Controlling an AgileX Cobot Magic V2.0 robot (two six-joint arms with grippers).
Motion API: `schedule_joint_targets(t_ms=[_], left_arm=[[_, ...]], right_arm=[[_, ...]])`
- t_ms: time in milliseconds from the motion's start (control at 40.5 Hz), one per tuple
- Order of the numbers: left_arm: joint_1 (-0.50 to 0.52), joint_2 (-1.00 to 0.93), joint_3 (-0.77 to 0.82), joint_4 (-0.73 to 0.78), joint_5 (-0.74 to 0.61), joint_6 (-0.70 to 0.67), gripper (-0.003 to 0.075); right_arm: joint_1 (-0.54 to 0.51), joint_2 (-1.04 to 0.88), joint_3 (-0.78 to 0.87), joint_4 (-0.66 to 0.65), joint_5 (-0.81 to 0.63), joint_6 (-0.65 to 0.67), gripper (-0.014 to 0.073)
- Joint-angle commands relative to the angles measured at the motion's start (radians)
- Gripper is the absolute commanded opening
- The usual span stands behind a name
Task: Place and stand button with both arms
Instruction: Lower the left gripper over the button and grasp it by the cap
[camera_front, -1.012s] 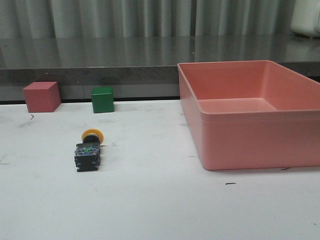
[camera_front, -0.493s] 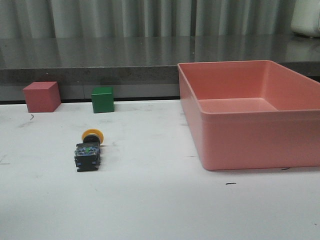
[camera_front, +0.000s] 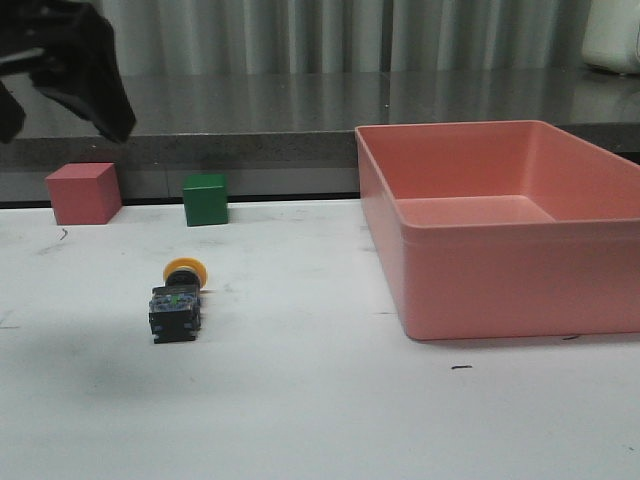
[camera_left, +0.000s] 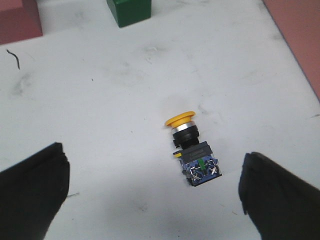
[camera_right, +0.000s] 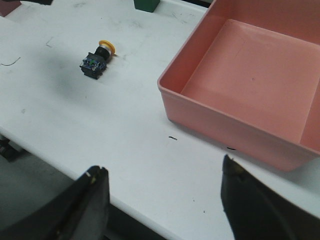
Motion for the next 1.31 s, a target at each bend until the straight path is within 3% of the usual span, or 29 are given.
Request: schedule_joint_targets(t_ms=[0, 321, 592, 938, 1283], left_arm=[[-0.009, 0.067, -0.096, -0.007, 0.017, -0.076, 0.0657], [-0.017, 0.358, -0.348, -0.01, 0.215, -0.157, 0.0627], [-0.041, 0.481, -0.504, -0.012, 0.306, -0.185, 0.0626], [-0.086, 0.502, -0.52, 0.046, 0.339, -0.389, 0.0626], [-0.084, 0.567, -0.538, 0.06, 0.382, -0.418, 0.0626]], right_arm=[[-0.007, 0.001, -0.024, 0.027, -0.056, -0.005, 0.0499], [-0.007, 0.001, -0.024, 0.027, -0.056, -0.005, 0.0499], [-0.007, 0.001, -0.024, 0.027, -0.056, -0.005, 0.0499], [-0.007, 0.001, -0.024, 0.027, -0.056, -0.005, 0.0499], [-0.007, 0.001, -0.024, 0.027, -0.056, -0.005, 0.0499]])
